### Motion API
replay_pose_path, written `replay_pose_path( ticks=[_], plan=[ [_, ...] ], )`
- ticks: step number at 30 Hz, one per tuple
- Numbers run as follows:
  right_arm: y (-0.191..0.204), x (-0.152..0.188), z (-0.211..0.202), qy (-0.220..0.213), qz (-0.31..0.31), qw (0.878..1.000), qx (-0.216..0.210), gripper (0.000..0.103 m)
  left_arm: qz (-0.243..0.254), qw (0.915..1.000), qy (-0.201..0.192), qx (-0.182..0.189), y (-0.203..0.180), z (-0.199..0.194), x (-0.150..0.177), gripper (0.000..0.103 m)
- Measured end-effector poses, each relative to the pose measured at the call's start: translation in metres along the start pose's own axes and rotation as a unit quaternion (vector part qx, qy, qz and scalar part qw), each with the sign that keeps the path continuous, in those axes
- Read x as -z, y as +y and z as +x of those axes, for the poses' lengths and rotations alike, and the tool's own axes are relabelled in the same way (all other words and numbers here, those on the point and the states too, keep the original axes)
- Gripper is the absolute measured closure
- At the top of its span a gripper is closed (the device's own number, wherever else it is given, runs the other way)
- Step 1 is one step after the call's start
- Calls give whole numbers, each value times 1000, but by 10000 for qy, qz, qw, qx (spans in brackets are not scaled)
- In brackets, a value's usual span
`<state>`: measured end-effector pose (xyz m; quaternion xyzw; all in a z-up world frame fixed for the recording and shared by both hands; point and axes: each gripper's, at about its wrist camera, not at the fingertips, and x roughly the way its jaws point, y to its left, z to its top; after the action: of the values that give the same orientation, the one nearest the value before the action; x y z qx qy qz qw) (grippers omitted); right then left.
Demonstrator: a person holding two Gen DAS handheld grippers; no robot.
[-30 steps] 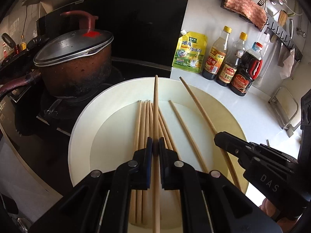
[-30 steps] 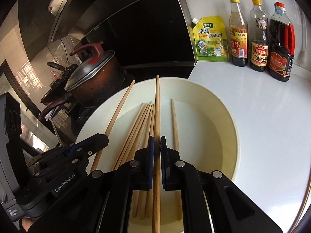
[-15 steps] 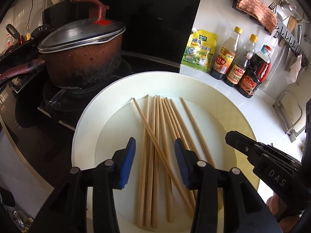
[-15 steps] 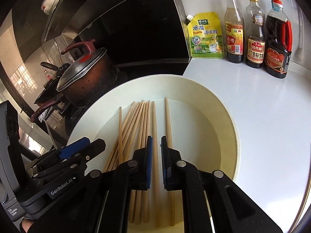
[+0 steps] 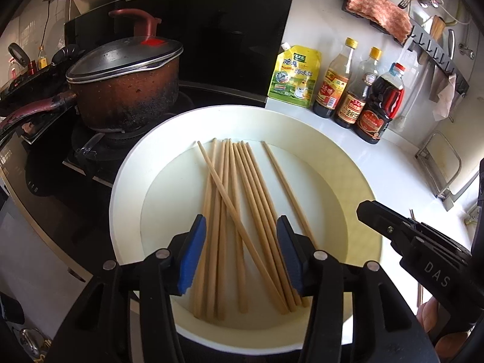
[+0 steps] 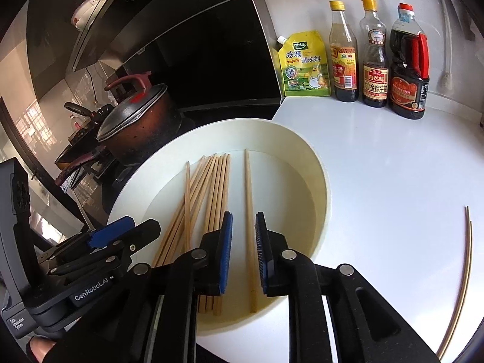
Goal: Organize utensils
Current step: 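Open the left tool to drop its chopstick while the right tool releases its own, then withdraw both open tools from the basin toward the last two chopsticks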
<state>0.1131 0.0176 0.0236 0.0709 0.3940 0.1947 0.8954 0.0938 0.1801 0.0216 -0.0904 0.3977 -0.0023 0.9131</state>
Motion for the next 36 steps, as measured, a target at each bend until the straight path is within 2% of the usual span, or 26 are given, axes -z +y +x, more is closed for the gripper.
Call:
replay_pose_path(
  ticks=[4, 9, 19, 24, 31, 36],
  plan=[
    [-15, 13, -22, -120, 73, 9999, 85, 84, 56, 10000, -31, 57, -16, -9, 9, 48],
    [-44, 34, -53, -211, 211, 9988, 381, 80, 235, 9995, -64, 190, -43, -17, 17, 46],
    [-111, 69, -115, -426, 575, 9908, 1145, 69, 689, 9949, -59, 730, -117, -26, 28, 43],
    [-152, 88, -138, -464, 879, 9836, 1507, 66, 1001, 9899, -108, 995, -157, -34, 38, 37],
    [-201, 115, -141, -288, 1243, 9730, 1925, 64, 1332, 9839, 25, 1187, -202, -26, 57, 32],
    [-214, 123, -124, -126, 1278, 9699, 2067, 64, 1364, 9843, 164, 1106, -213, -10, 68, 31]
  ],
)
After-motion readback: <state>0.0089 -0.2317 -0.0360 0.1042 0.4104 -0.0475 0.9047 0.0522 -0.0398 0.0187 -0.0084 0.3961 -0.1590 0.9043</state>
